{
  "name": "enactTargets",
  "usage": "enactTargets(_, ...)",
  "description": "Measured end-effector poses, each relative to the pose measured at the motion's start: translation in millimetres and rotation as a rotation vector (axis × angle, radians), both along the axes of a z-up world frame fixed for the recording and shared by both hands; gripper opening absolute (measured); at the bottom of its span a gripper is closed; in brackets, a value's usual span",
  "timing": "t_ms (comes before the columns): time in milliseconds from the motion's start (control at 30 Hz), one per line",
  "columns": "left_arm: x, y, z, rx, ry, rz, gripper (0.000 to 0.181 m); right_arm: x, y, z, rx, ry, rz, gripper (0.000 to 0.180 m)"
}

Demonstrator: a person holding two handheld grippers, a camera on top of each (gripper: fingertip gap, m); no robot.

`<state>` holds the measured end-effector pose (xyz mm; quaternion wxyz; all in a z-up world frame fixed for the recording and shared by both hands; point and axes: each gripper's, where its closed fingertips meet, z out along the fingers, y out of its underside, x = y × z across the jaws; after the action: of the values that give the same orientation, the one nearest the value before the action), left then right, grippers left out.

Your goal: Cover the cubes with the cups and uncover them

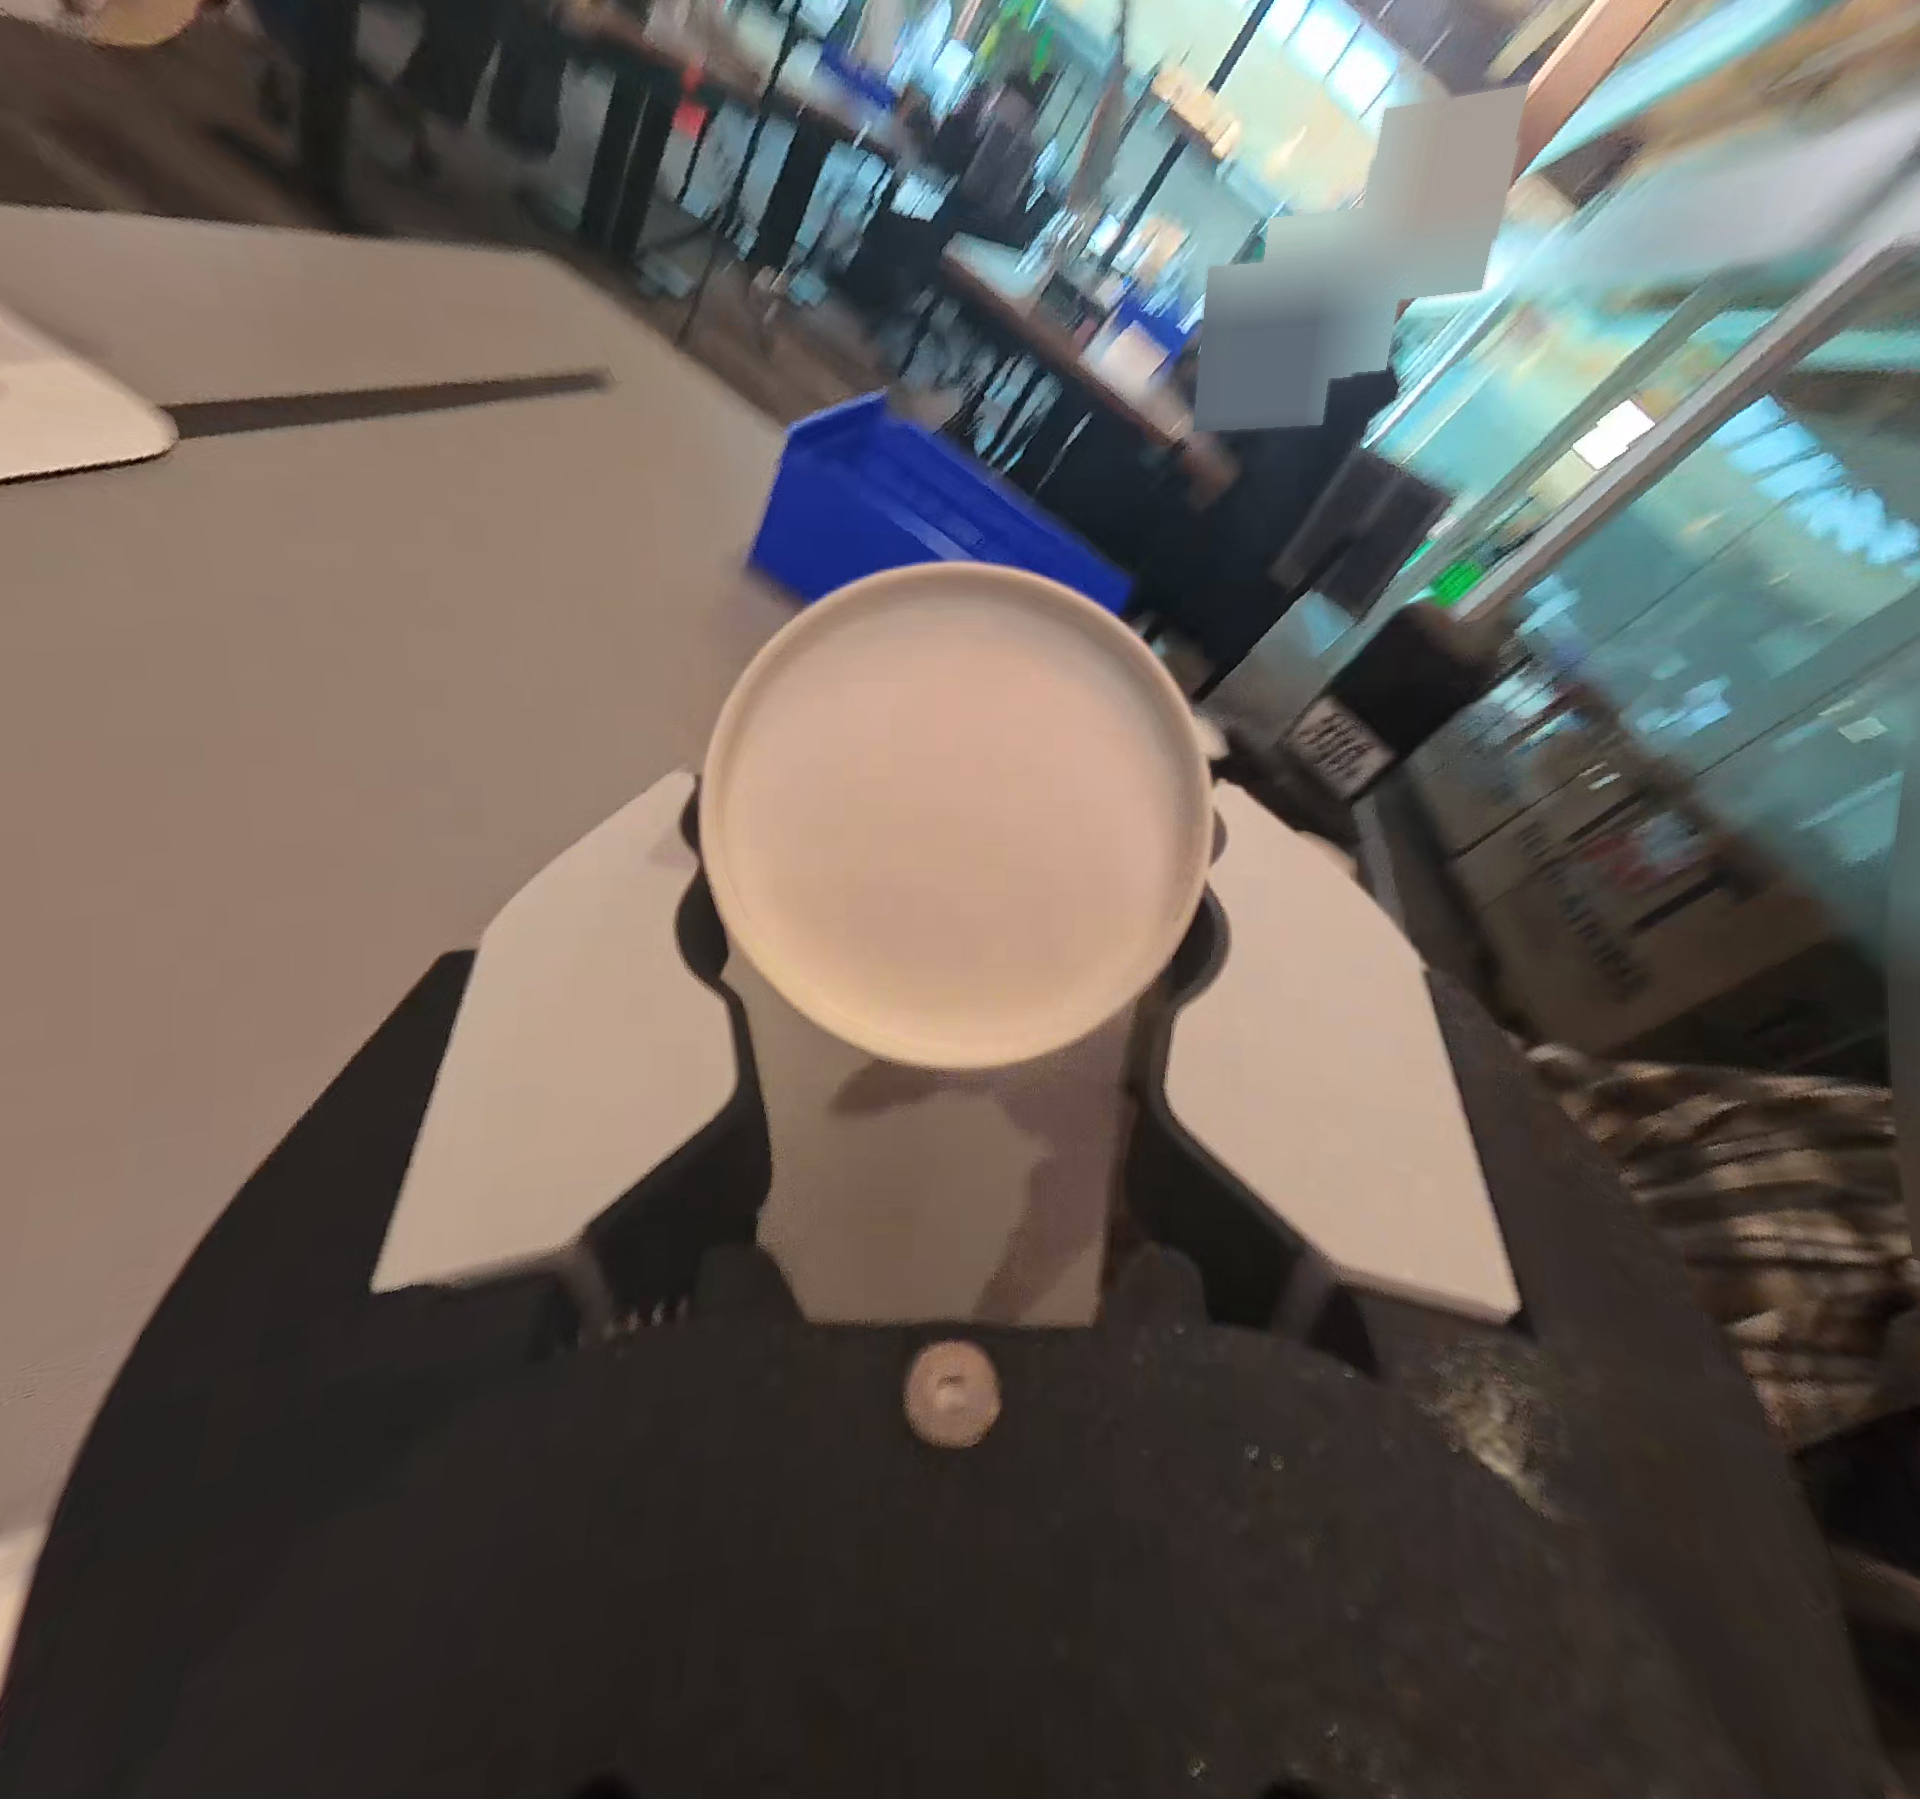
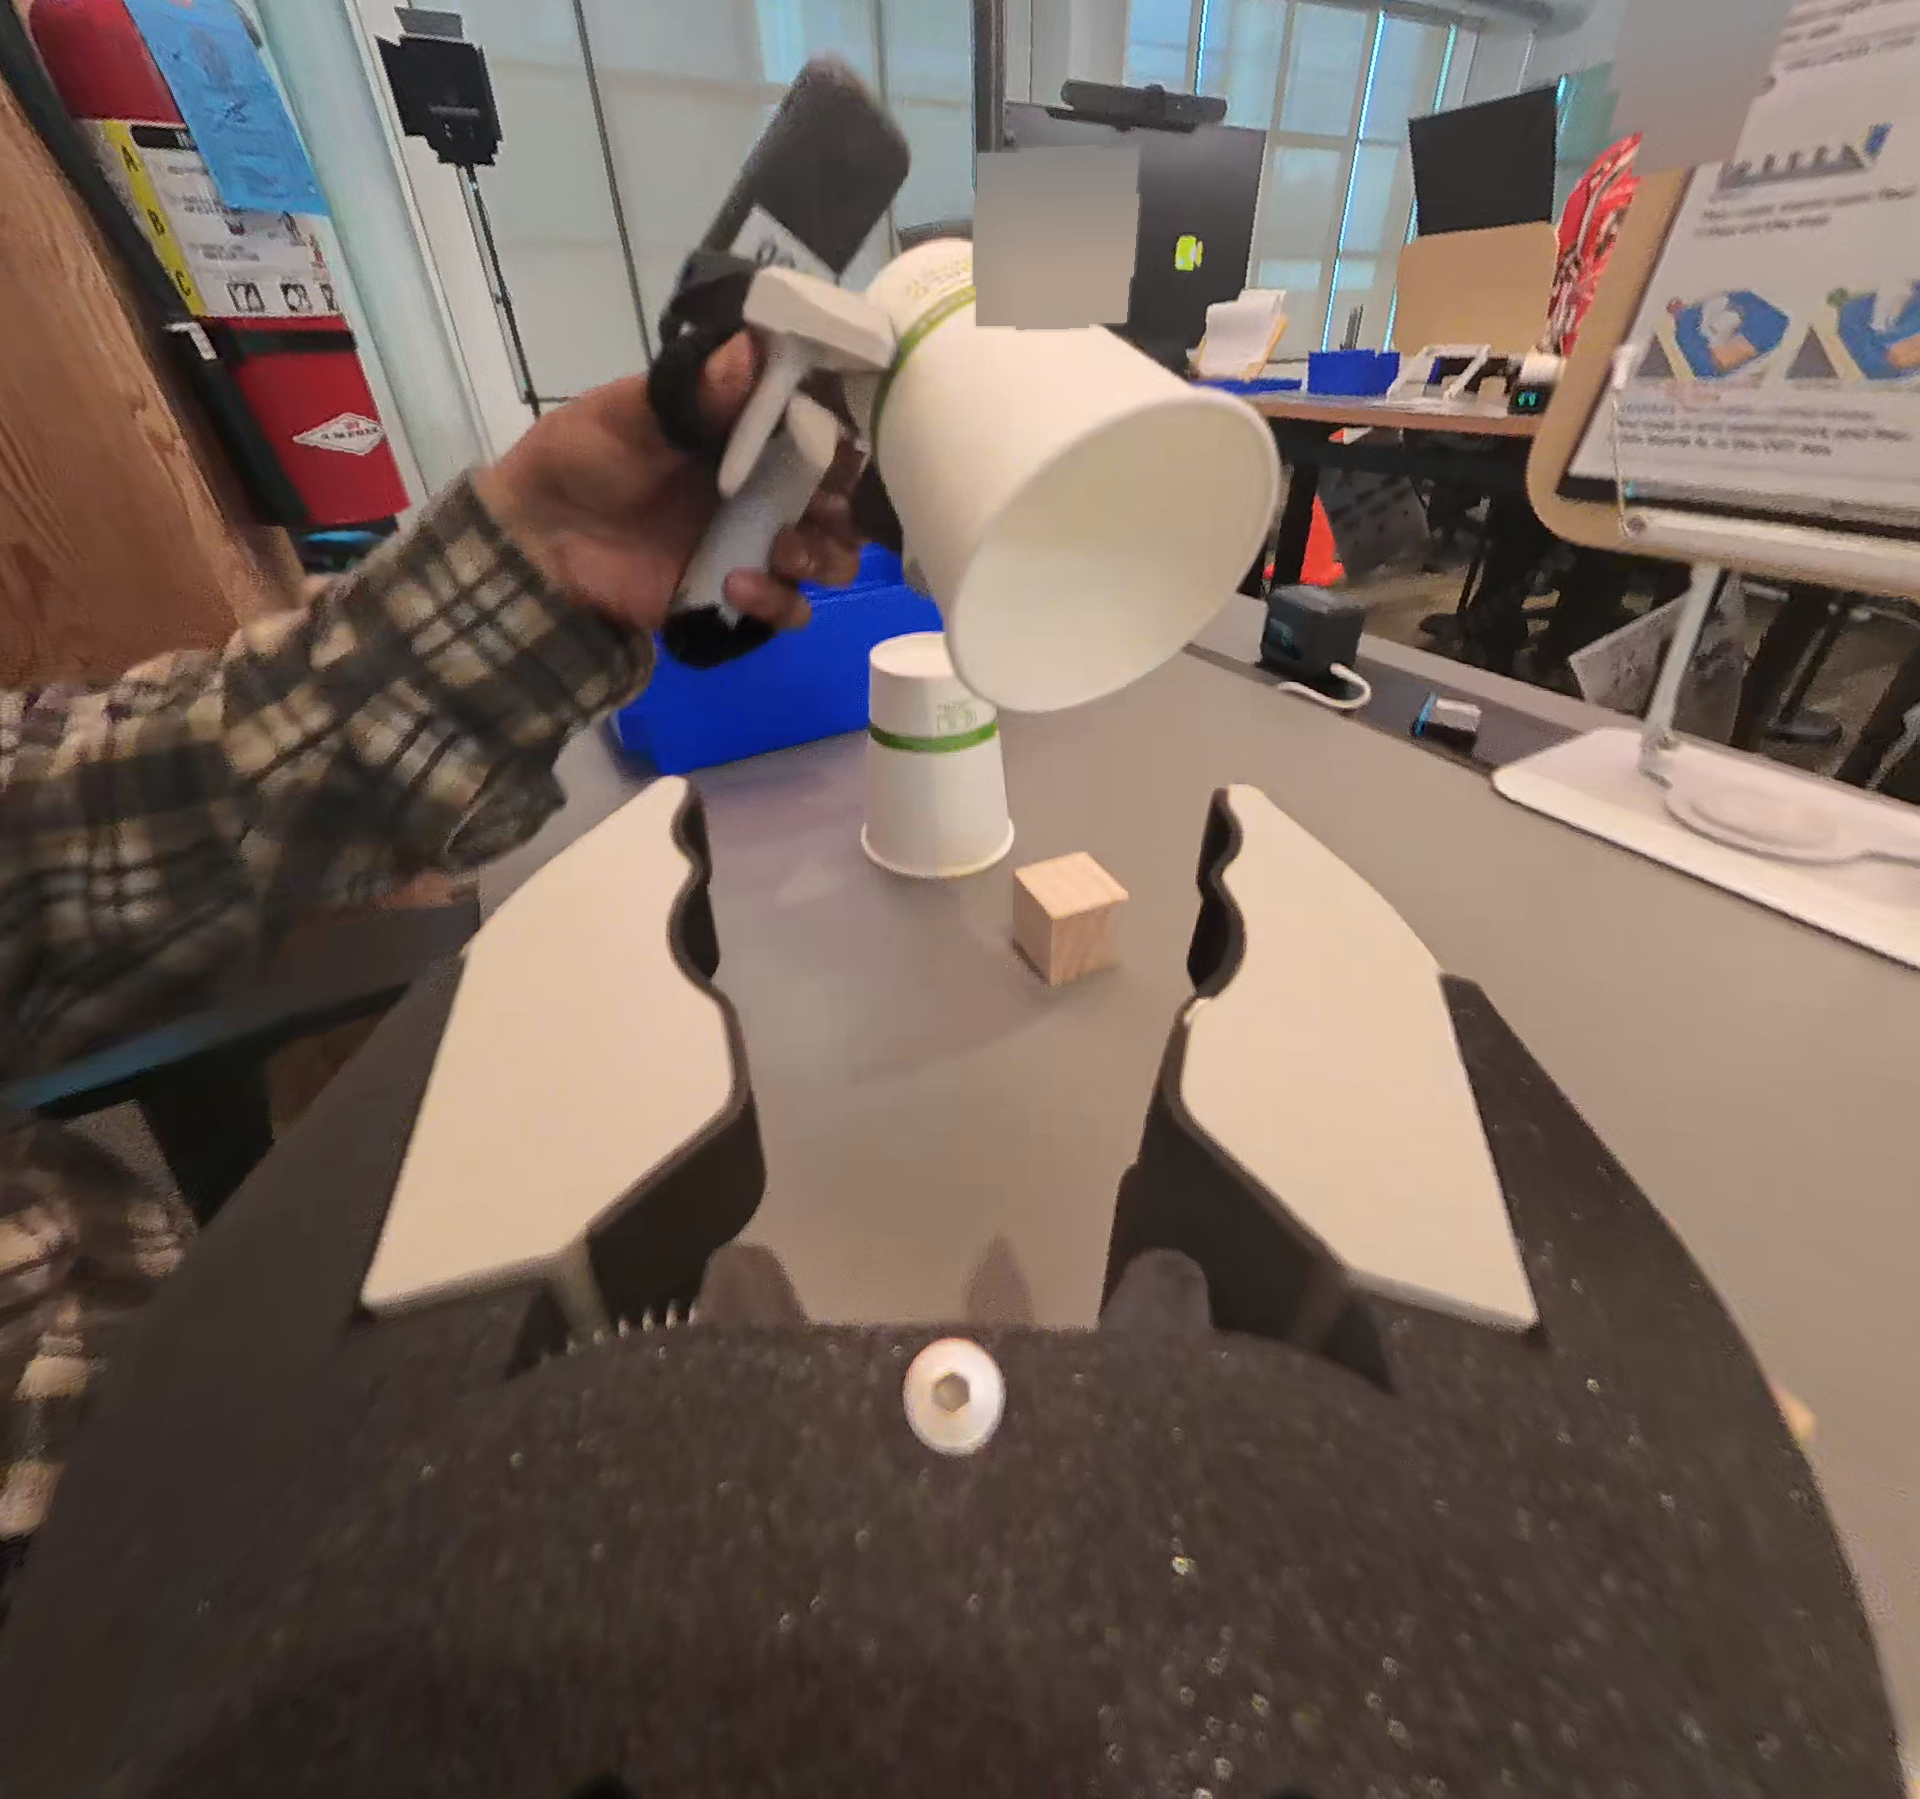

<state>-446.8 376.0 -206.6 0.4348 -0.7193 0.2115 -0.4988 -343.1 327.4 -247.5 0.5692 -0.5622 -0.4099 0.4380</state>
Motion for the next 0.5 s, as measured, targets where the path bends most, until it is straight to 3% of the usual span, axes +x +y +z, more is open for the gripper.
enactTargets(133, 28.5, -21.4, 7.7, -0.026, -0.254, -0.056, 0.085, -23.4, 5.0, 12.2, 0.062, 0.001, 0.001, 0.084)
enactTargets(267, 56.1, -36.5, 4.0, -0.079, -0.398, -0.135, 0.086, -31.4, -0.7, 18.2, 0.125, -0.026, 0.027, 0.059)
enactTargets(300, 60.7, -39.5, 3.1, -0.088, -0.416, -0.156, 0.086, -29.4, -6.8, 19.3, 0.145, -0.045, 0.06, 0.033)
enactTargets(367, 63.2, -40.6, -1.2, -0.085, -0.403, -0.163, 0.085, -18.5, -11.0, 21.5, 0.216, -0.121, 0.064, 0.005)
enactTargets(500, 58.6, -42.5, -5.2, -0.039, -0.318, -0.164, 0.082, 10.3, -14.8, 33.5, 0.256, -0.291, 0.085, 0.0)
